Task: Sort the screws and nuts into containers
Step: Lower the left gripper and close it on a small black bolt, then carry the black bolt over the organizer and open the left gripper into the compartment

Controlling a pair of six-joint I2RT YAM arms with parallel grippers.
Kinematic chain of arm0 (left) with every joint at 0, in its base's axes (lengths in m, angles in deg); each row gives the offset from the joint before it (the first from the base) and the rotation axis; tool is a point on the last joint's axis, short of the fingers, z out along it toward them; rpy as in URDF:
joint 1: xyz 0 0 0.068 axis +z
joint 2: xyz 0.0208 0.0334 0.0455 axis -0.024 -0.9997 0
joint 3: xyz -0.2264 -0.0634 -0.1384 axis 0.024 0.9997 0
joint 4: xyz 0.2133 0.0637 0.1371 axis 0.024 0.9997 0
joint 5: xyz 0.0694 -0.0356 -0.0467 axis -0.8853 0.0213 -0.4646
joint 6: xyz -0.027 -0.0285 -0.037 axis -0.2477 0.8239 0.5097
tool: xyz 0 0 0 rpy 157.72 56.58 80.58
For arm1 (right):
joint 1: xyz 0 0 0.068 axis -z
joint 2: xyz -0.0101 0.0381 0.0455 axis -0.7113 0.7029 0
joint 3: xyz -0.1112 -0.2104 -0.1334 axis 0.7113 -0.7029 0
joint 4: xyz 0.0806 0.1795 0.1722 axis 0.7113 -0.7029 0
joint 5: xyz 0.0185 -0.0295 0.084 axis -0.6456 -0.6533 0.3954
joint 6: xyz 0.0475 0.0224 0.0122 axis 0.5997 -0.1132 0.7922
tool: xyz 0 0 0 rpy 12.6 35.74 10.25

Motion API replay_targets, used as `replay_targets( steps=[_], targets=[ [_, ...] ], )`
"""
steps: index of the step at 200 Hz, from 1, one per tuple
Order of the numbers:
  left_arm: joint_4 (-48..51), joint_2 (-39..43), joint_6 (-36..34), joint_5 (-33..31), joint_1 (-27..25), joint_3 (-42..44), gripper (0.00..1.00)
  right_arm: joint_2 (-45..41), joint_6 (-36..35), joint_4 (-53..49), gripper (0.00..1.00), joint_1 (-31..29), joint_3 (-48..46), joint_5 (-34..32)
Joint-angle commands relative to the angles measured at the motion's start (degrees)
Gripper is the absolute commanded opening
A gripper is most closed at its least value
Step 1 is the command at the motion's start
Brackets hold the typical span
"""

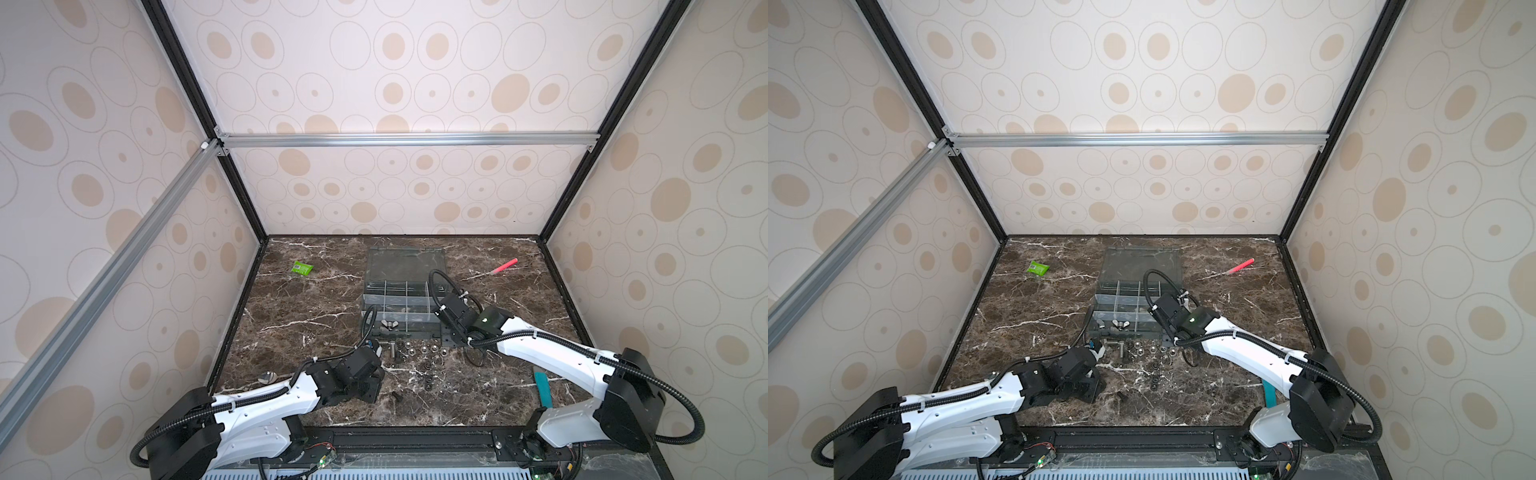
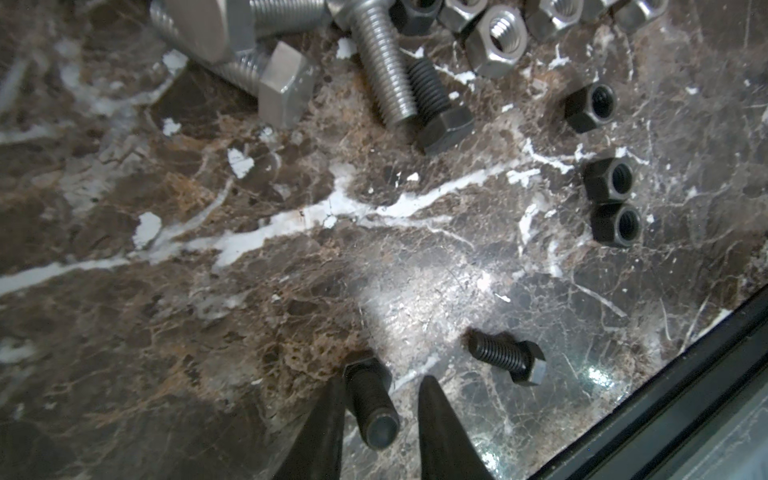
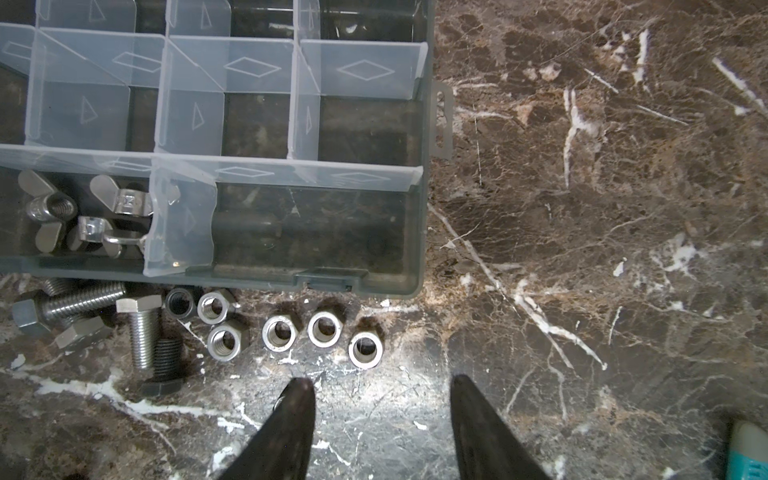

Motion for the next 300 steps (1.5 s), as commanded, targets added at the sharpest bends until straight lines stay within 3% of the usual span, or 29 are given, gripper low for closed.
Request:
replay_targets(
  steps=[1,80,133,210,243,300],
  targets=[
    [-0.78,-0.14,0.41,-0.6,-0.7,0.22,0.27,-0.97,1.25,-1.45,0.56,0.33,-0.64,-1.14],
    [-0.7,-2.25,-3.51,-2.51,-0.72,-2.97,0.1,-1.32,1.43,-1.7,0.56,0.29,-0.79,-1.55],
    [-0.72,-5.8,-10.71,-7.2,1.97,-13.85,0.09,-3.39,1.26,-3.1,0.56,0.42,-0.93,-3.62],
    [-14.43,-23.36,-17.7,0.73,12.28,-30.45,0.1,-8.77,1.53,-4.83,0.56,1.05,-3.12,-6.3],
    [-14.47,-29.54,-18.94,1.63,13.16,-36.84,0.1,-11.31,3.3,-5.17,0.56,1.14,-5.17,-6.95],
    [-17.43,-32.6,-16.62,3.9,13.68,-37.1,0.12,-11.96,3.43,-5.63,0.56,1.3,-5.86,-7.25]
  ],
)
